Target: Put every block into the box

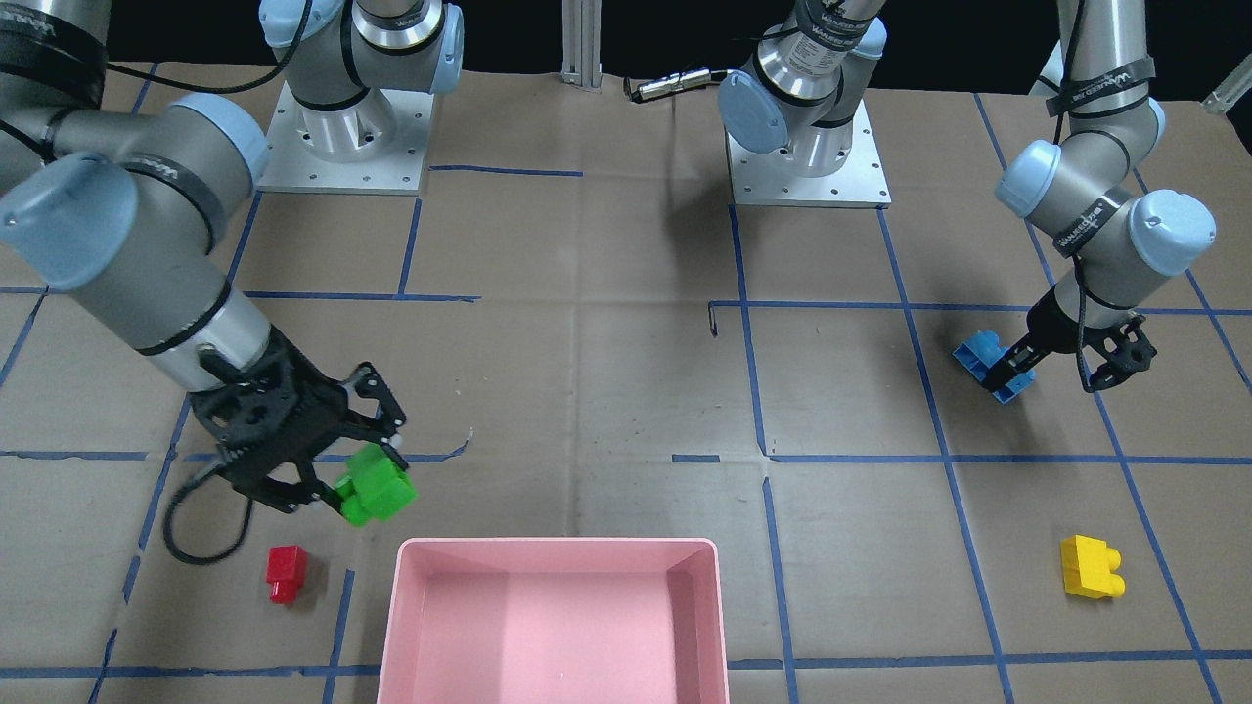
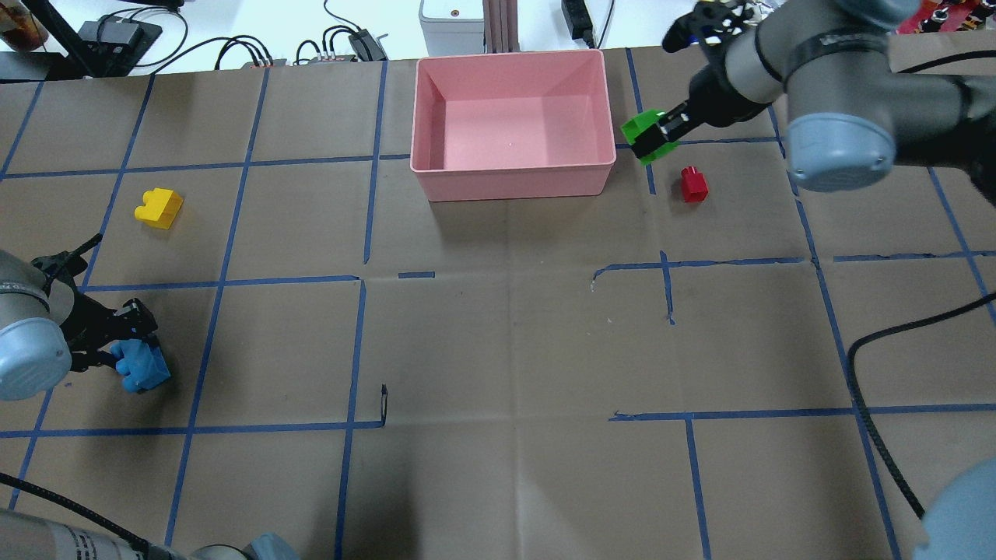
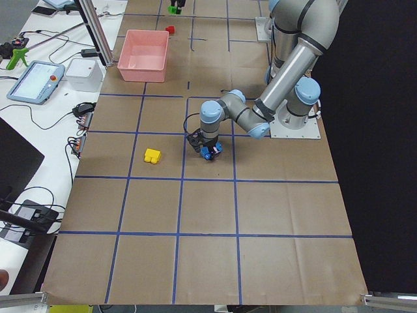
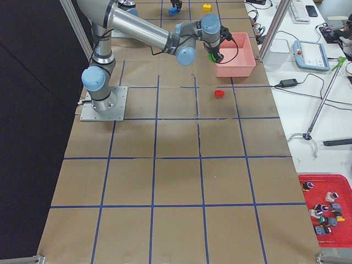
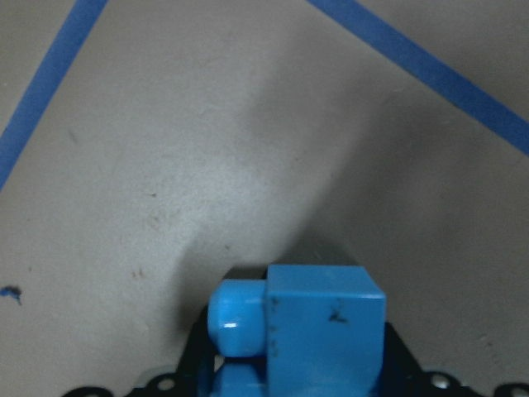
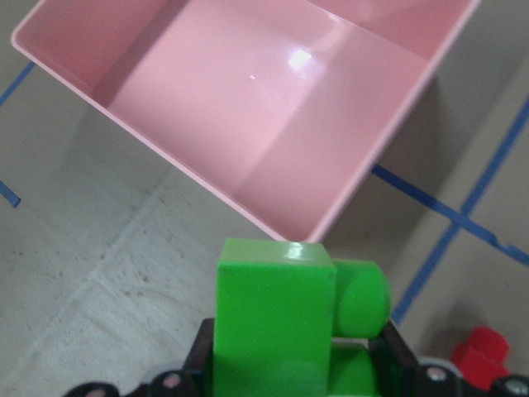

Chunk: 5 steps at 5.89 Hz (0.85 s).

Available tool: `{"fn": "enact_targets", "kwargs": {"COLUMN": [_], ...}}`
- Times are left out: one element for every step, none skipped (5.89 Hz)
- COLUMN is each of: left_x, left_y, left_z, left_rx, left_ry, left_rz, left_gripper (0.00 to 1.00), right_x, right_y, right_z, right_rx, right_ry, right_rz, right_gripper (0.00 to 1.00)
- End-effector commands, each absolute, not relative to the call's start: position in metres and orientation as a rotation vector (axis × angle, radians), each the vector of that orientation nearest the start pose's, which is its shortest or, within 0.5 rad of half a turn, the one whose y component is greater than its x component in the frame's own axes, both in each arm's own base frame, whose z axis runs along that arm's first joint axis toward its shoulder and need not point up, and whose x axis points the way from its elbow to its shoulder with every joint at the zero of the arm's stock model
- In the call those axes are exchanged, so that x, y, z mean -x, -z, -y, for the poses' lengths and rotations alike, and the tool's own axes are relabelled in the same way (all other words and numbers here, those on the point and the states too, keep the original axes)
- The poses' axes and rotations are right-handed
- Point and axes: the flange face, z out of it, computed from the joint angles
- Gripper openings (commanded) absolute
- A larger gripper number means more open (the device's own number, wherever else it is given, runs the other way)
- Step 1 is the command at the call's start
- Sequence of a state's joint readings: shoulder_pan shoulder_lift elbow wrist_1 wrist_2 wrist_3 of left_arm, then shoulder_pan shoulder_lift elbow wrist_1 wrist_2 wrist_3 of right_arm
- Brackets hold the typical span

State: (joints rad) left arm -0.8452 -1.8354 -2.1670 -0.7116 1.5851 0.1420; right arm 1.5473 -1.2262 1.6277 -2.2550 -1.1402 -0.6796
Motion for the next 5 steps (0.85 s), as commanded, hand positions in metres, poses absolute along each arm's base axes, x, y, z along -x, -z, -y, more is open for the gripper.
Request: {"fn": "enact_targets", "kwargs": {"left_x": [-0.212, -0.217, -0.229, -0.239, -0.233], "left_y": [-0.182, -0.221, -0.282, -0.35, -0.408], "left_z": [0.437, 0.446, 0.461, 0.48, 0.502], "left_rx": [0.869, 0.835, 0.778, 0.655, 0.539], "left_ry": [-0.036, 0.016, -0.049, -0.092, -0.103], "left_rz": [-3.013, -3.007, -3.045, -3.089, -3.116], "left_gripper": [0.22, 0.21, 0.21, 0.2, 0.2], "right_x": [-0.251, -0.259, -0.26, -0.259, -0.259], "right_y": [-0.339, -0.337, -0.335, -0.336, -0.342], "right_z": [0.691, 0.709, 0.716, 0.715, 0.714], "right_rx": [1.163, 1.188, 1.191, 1.171, 1.172], "right_ry": [0.657, 0.681, 0.687, 0.668, 0.676], "right_rz": [-2.485, -2.476, -2.48, -2.492, -2.491], "right_gripper": [0.06, 0.06, 0.11, 0.97, 1.0]}}
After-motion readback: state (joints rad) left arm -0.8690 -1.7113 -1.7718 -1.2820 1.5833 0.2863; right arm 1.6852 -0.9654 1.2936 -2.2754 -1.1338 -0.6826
